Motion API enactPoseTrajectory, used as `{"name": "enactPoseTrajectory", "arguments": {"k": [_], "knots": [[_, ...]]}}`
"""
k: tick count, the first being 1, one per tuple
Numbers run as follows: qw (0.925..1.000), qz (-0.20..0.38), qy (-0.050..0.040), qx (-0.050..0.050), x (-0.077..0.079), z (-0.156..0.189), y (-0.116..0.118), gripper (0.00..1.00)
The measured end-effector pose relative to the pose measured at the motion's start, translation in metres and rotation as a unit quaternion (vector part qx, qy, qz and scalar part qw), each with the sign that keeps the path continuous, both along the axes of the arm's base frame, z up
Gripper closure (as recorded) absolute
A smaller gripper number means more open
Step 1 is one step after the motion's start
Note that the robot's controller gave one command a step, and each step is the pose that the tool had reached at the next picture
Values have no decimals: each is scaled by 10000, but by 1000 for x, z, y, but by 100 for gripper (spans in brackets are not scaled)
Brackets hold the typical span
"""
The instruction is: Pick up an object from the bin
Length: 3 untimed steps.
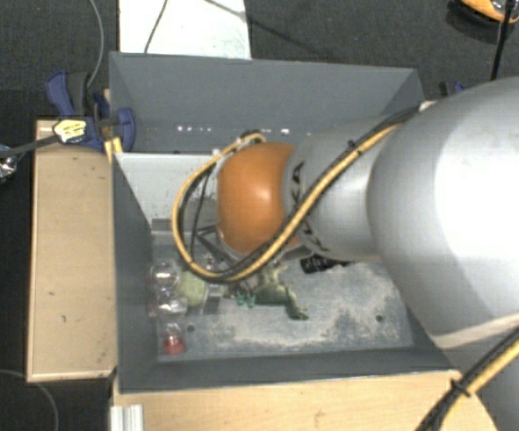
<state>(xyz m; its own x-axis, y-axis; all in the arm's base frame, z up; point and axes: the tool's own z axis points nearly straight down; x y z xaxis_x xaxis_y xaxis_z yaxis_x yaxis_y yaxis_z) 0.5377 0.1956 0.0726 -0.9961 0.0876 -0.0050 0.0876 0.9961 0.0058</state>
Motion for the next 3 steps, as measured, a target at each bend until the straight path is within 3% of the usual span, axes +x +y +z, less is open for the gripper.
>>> {"name": "enactPoseTrajectory", "arguments": {"k": [1, 2, 3], "knots": [[10000, 3, -10, 4, 7, 72, 7, 100], [10000, -5, -9, 5, 7, 72, 7, 100], [10000, -42, 24, -6, 3, 115, 3, 100]]}}
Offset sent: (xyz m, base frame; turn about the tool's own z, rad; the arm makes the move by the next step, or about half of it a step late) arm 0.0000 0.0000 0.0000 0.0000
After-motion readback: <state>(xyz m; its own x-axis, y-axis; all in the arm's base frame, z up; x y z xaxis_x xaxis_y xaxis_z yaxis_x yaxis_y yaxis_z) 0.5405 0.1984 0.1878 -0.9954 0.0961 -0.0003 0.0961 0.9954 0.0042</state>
